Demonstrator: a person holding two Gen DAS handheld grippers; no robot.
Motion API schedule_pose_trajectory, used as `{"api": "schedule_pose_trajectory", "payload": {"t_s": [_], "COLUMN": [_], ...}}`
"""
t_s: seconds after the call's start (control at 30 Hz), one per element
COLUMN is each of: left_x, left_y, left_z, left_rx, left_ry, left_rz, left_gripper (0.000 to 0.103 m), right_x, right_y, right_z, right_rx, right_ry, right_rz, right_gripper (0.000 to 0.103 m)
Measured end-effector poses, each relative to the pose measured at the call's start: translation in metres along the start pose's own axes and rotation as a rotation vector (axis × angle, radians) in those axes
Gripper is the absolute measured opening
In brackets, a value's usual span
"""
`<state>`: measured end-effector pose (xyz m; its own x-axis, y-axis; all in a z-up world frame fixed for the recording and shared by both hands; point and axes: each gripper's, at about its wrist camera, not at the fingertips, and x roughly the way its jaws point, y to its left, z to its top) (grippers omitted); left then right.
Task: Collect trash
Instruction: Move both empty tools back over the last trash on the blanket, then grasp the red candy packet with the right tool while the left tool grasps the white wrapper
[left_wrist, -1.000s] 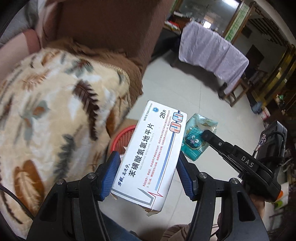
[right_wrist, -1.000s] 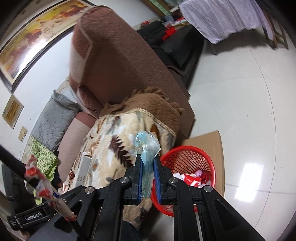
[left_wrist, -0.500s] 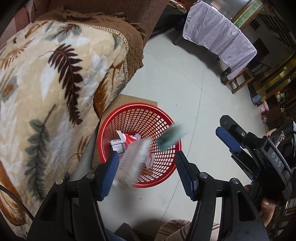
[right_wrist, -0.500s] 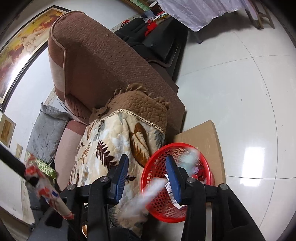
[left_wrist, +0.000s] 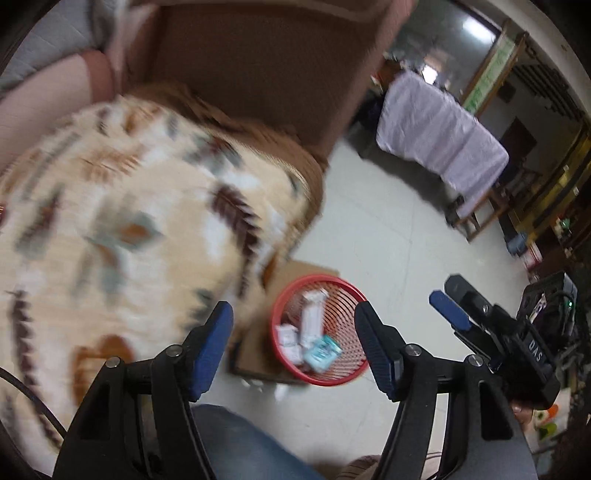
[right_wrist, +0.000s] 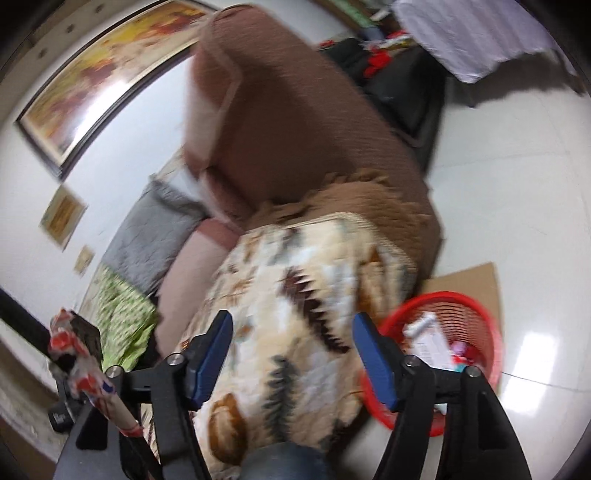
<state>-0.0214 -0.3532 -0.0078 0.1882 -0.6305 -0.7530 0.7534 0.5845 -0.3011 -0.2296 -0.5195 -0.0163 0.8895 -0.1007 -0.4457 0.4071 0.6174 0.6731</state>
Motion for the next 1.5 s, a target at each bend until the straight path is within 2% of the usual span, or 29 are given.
{"api": "schedule_pose_trajectory", "payload": {"t_s": [0.2, 0.37, 0.47, 0.5, 0.53, 0.6, 0.63, 0.73, 0.8, 0.9, 1.03, 1.2, 1.33, 1.5], "left_x": [-0.082, -0.129, -0.151, -0.156, -0.159, -0.172, -0.180, -0.206, -0.214, -0.228, -0.243, -0.238, -0.218, -0.189], "left_y": [0.066, 0.132, 0.174, 0.190, 0.204, 0.228, 0.237, 0.267, 0.281, 0.299, 0.315, 0.342, 0.373, 0.406], "left_z": [-0.005, -0.018, -0.033, -0.039, -0.041, -0.043, -0.045, -0.050, -0.049, -0.048, -0.053, -0.044, -0.030, -0.014], "left_rx": [-0.048, -0.127, -0.181, -0.215, -0.250, -0.317, -0.357, -0.477, -0.494, -0.514, -0.541, -0.523, -0.511, -0.469], "left_ry": [-0.140, -0.231, -0.324, -0.349, -0.345, -0.343, -0.350, -0.384, -0.368, -0.351, -0.361, -0.330, -0.281, -0.235], "left_rz": [0.158, 0.286, 0.421, 0.517, 0.606, 0.691, 0.694, 0.636, 0.634, 0.674, 0.663, 0.666, 0.637, 0.652], "left_gripper": [0.073, 0.073, 0.073, 0.073, 0.073, 0.073, 0.073, 0.073, 0.073, 0.073, 0.073, 0.073, 0.073, 0.073], "right_x": [0.042, 0.093, 0.132, 0.144, 0.154, 0.174, 0.181, 0.221, 0.247, 0.279, 0.326, 0.375, 0.408, 0.443], "right_y": [0.077, 0.148, 0.184, 0.197, 0.209, 0.231, 0.239, 0.271, 0.290, 0.307, 0.320, 0.325, 0.321, 0.319], "right_z": [-0.014, -0.034, -0.048, -0.052, -0.056, -0.063, -0.065, -0.075, -0.083, -0.093, -0.110, -0.130, -0.140, -0.144], "right_rx": [-0.133, -0.253, -0.315, -0.338, -0.364, -0.403, -0.412, -0.426, -0.436, -0.453, -0.453, -0.439, -0.409, -0.393], "right_ry": [0.088, 0.194, 0.296, 0.318, 0.337, 0.363, 0.372, 0.434, 0.478, 0.532, 0.595, 0.641, 0.661, 0.674], "right_rz": [0.116, 0.222, 0.278, 0.289, 0.294, 0.310, 0.318, 0.357, 0.375, 0.390, 0.405, 0.409, 0.396, 0.378], "right_gripper": [0.078, 0.079, 0.079, 0.079, 0.079, 0.079, 0.079, 0.079, 0.079, 0.079, 0.077, 0.077, 0.077, 0.077]}}
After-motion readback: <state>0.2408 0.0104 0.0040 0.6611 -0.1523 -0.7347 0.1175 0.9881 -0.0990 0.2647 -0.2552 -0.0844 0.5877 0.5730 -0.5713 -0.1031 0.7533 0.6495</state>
